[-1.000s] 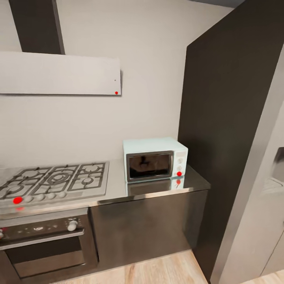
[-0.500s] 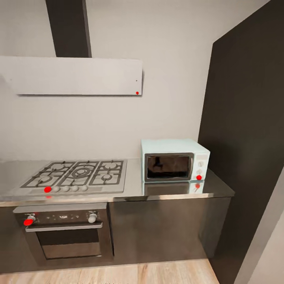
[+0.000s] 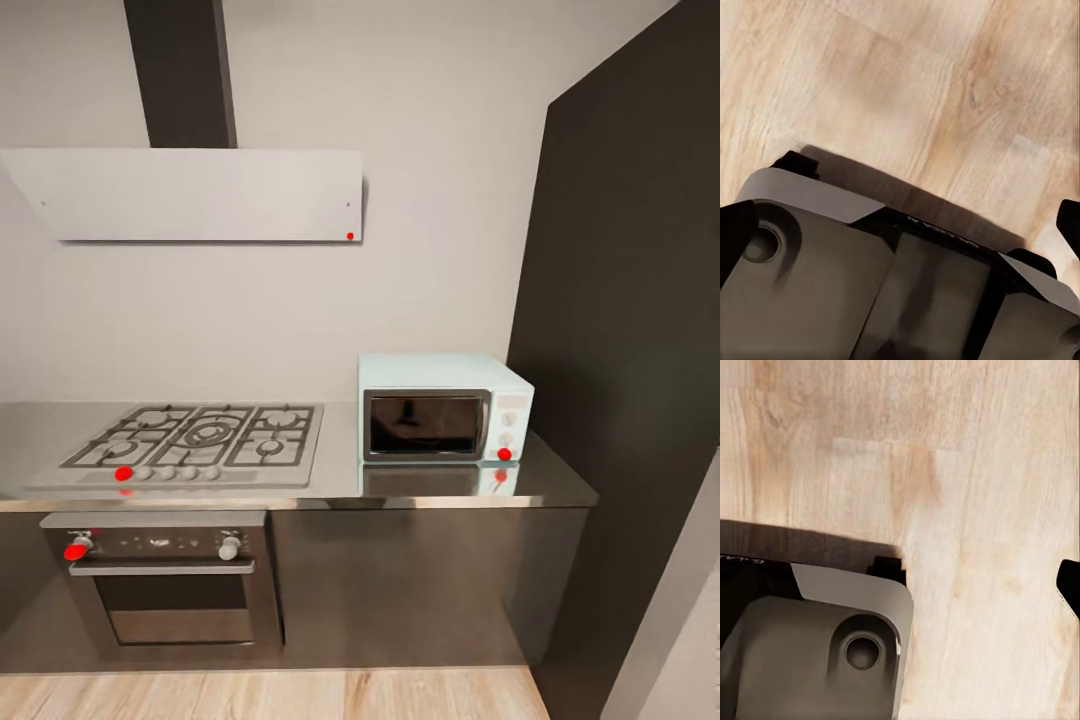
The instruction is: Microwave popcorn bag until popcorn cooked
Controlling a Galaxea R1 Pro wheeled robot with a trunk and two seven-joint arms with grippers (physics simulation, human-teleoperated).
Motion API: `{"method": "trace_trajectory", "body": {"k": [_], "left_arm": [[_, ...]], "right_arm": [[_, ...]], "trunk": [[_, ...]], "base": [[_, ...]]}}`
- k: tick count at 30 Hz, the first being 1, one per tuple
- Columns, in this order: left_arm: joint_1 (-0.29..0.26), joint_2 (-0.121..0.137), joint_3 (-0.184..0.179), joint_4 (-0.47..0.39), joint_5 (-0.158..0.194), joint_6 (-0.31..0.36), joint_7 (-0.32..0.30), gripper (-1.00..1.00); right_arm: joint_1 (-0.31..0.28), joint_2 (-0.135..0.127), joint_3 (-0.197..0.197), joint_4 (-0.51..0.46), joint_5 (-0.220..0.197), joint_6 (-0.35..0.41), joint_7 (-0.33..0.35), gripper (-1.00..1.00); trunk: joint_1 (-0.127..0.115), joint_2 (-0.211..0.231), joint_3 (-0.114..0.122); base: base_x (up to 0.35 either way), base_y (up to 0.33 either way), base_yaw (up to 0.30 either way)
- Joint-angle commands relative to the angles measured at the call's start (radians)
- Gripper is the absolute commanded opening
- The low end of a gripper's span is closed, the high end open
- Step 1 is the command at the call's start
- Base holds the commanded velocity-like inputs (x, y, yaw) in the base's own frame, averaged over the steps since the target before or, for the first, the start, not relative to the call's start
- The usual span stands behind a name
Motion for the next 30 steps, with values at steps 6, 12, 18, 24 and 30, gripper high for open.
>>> {"method": "trace_trajectory", "body": {"k": [6,12,18,24,30], "left_arm": [[-0.001,0.0,-0.008,0.0,0.007,-0.003,0.004,1.0],[-0.001,0.0,-0.008,0.0,0.007,-0.004,0.004,1.0],[-0.001,0.0,-0.008,0.0,0.007,-0.004,0.004,1.0],[-0.001,0.0,-0.008,0.0,0.007,-0.004,0.004,1.0],[-0.001,0.001,-0.007,0.0,0.007,-0.004,0.004,1.0]], "right_arm": [[-0.001,0.0,-0.007,0.0,0.012,0.001,0.003,1.0],[-0.002,0.024,-0.004,-0.041,0.024,0.005,0.011,1.0],[-0.003,0.106,-0.002,-0.459,0.022,0.18,0.022,1.0],[-0.003,0.184,0.001,-0.96,0.017,0.534,0.061,1.0],[-0.014,0.209,0.036,-1.432,0.015,0.898,0.172,1.0]], "trunk": [[0.0,-0.001,-0.001],[0.0,-0.001,-0.001],[0.0,-0.001,-0.001],[0.0,-0.001,-0.001],[0.0,-0.001,-0.001]], "base": [[0.0,-0.253,0.0],[0.0,-0.047,0.0],[0.0,-0.003,0.0],[0.0,0.0,0.0],[0.0,0.0,0.0]]}}
